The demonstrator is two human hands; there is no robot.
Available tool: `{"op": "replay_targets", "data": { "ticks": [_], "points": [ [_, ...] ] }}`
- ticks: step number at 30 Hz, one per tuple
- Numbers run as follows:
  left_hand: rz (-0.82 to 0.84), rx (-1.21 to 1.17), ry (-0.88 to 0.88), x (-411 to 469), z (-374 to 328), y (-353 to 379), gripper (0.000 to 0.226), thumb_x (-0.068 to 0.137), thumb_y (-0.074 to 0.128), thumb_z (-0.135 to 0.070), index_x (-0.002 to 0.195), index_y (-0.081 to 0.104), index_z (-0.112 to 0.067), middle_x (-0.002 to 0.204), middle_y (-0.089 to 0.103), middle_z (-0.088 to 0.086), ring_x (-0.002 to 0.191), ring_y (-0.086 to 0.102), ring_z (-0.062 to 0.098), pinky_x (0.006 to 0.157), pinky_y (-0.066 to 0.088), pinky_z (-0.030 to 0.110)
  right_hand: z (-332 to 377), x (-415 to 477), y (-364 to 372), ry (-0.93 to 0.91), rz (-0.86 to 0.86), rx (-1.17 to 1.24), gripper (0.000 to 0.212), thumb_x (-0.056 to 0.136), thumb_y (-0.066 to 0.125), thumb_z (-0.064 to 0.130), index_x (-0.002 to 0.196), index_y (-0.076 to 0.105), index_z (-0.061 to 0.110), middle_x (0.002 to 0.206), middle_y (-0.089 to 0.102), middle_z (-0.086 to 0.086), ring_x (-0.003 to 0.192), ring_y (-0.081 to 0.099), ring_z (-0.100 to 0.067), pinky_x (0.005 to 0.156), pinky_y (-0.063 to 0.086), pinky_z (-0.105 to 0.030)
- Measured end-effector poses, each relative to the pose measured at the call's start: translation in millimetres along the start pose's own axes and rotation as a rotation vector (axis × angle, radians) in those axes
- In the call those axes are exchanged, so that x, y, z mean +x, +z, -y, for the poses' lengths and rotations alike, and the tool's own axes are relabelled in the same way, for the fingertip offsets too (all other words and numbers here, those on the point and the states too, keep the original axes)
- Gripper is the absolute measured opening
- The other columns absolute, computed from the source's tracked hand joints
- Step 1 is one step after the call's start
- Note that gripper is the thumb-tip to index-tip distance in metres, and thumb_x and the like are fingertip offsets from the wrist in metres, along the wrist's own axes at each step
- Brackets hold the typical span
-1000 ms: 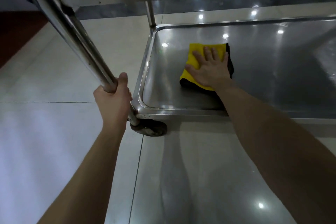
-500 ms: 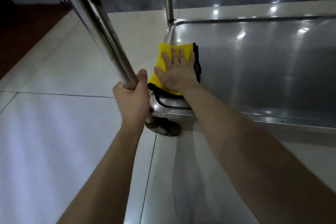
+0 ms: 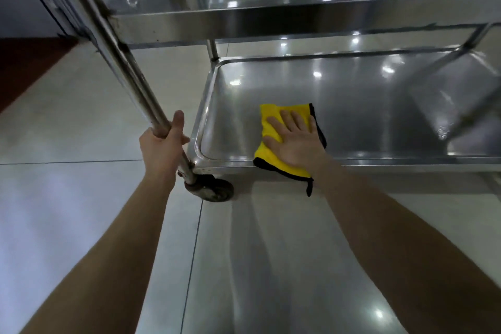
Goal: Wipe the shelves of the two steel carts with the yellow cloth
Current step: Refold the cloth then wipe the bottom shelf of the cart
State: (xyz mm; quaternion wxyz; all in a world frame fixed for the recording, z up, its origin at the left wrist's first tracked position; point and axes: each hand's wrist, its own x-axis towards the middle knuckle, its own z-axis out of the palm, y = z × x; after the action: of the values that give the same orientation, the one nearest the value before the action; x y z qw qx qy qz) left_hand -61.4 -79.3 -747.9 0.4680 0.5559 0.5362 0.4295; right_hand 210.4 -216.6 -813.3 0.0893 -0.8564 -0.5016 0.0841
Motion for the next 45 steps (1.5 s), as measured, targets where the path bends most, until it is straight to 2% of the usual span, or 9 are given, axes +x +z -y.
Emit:
{"op": "replay_targets", "data": {
  "ticks": [5,9,11,14,19,24,33,39,45],
  "points": [
    [-0.439,0.139,0.207,-58.2,5.2,-0.4,0.065,0.075,0.086,-0.070,0.097,0.047,-0.023,0.089,0.054,-0.007,0.075,0.054,0.013,0.080,0.055,0.044,-38.4,-11.4,-14.5,0.089,-0.004,-0.019,0.078,0.100,0.015,0.081,0.170,0.004,0.047,0.181,-0.009,0.004,0.166,-0.010,-0.023,0.129,-0.012,-0.062],
    [0.143,0.534,0.707,-112.1,23.1,29.6,0.042,0.084,0.076,-0.063,0.099,0.055,-0.030,0.100,0.054,-0.012,0.091,0.056,0.016,0.077,0.050,0.037,-30.6,-11.8,-13.2,0.059,-0.001,-0.019,0.080,0.101,0.015,0.080,0.171,0.002,0.042,0.180,-0.011,-0.001,0.166,-0.013,-0.027,0.127,-0.014,-0.065],
    [0.430,0.738,0.654,-100.5,9.2,55.2,0.075,0.075,0.076,-0.078,0.130,0.061,-0.029,0.128,0.059,-0.005,0.117,0.058,0.020,0.092,0.050,0.036,-32.1,-11.5,-12.7,0.046,0.010,-0.014,0.083,0.100,0.015,0.081,0.171,0.000,0.041,0.180,-0.013,-0.002,0.166,-0.015,-0.029,0.126,-0.015,-0.065],
    [0.678,1.039,0.477,-70.9,-25.0,89.7,0.132,0.059,0.087,-0.082,0.167,0.032,-0.030,0.168,0.039,0.004,0.153,0.037,0.030,0.122,0.039,0.046,-33.0,-10.2,-10.7,0.024,0.027,-0.021,0.085,0.100,0.014,0.082,0.171,-0.001,0.039,0.180,-0.014,-0.004,0.165,-0.017,-0.030,0.125,-0.016,-0.067],
    [0.869,1.287,0.250,-34.4,-46.0,118.4,0.168,0.038,0.088,-0.091,0.173,0.008,-0.032,0.174,0.031,0.005,0.160,0.028,0.029,0.128,0.032,0.046,-60.1,0.2,-18.2,-0.189,0.052,-0.048,0.090,0.094,0.010,0.088,0.171,0.000,0.042,0.180,-0.012,-0.003,0.165,-0.016,-0.028,0.127,-0.015,-0.064],
    [0.910,1.323,0.197,-23.8,-42.4,122.9,0.168,0.031,0.080,-0.094,0.172,0.012,-0.036,0.176,0.019,0.002,0.160,0.026,0.031,0.129,0.030,0.045,-127.0,40.8,-45.7,-0.377,0.050,-0.110,0.091,0.087,0.010,0.092,0.168,0.008,0.051,0.180,-0.001,0.013,0.166,-0.003,-0.013,0.133,-0.006,-0.049],
    [0.900,1.384,0.214,-26.7,-40.2,124.4,0.168,0.025,0.069,-0.101,0.171,0.003,-0.046,0.179,0.007,-0.003,0.163,0.016,0.031,0.129,0.026,0.052,-102.6,152.3,-47.9,0.200,-0.048,-0.066,0.085,0.101,0.021,0.077,0.172,0.009,0.032,0.180,-0.002,-0.011,0.166,-0.006,-0.037,0.125,-0.008,-0.072],
    [0.887,1.358,0.210,-27.6,-39.6,123.1,0.176,0.016,0.070,-0.105,0.170,0.004,-0.048,0.180,0.006,-0.001,0.165,0.011,0.029,0.130,0.024,0.050,-17.4,138.9,-26.6,-0.164,0.001,-0.064,0.075,0.105,0.025,0.071,0.171,0.017,0.036,0.181,0.003,-0.005,0.167,-0.003,-0.030,0.127,-0.007,-0.068],
    [0.858,1.353,0.228,-28.9,-39.6,118.6,0.185,0.003,0.049,-0.114,0.170,0.009,-0.047,0.180,0.008,0.000,0.165,0.014,0.028,0.131,0.026,0.051,-38.4,48.8,-25.4,-0.466,0.091,-0.073,0.072,0.105,0.018,0.073,0.170,0.012,0.043,0.181,-0.004,0.005,0.167,-0.008,-0.021,0.131,-0.008,-0.059]
  ]
}}
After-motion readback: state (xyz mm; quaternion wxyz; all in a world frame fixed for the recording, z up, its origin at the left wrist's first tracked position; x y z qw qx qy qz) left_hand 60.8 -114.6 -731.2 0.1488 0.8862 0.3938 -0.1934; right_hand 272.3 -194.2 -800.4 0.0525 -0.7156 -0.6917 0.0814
